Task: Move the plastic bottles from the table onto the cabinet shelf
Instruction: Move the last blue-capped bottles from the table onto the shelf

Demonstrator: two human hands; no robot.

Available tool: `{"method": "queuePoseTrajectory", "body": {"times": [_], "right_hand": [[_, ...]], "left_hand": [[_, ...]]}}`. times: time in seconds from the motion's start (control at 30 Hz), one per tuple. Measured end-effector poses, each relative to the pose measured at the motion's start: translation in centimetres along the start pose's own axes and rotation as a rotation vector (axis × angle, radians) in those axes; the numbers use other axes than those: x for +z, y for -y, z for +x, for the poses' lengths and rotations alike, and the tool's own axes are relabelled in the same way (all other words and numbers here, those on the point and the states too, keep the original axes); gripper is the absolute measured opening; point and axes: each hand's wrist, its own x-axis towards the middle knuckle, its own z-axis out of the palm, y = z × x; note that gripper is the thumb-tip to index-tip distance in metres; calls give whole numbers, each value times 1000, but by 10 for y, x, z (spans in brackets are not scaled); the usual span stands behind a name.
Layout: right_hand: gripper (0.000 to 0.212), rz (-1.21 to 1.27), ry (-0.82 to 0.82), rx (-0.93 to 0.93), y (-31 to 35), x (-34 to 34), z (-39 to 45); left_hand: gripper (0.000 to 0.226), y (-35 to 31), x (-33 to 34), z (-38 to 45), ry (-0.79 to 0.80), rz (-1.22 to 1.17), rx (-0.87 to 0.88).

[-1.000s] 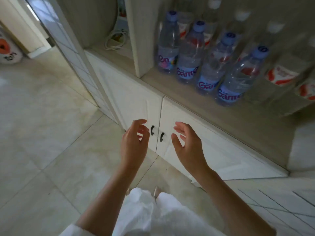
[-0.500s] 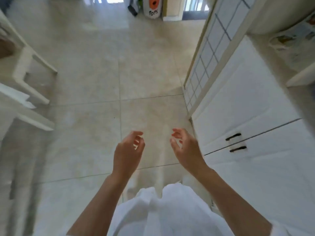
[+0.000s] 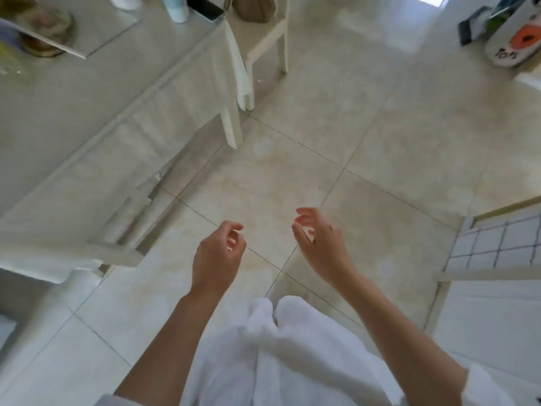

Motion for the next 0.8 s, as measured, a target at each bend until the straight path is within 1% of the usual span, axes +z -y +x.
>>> {"method": "queuePoseTrajectory", "body": {"times": [0.07, 0.27, 0.6, 0.8], "right_hand": [[30, -20, 102, -38, 17, 24, 23], [35, -185, 423, -173, 55, 75, 90], [37, -289, 632, -413, 149, 132, 230], [35, -309, 711, -515, 205, 179, 281]], "left_hand": [[12, 16, -14, 7, -51, -20, -91], [11, 47, -41, 42, -142, -68, -261], [14, 72, -106, 153, -348, -123, -473], [14, 99, -144, 195, -445, -156, -561]]}}
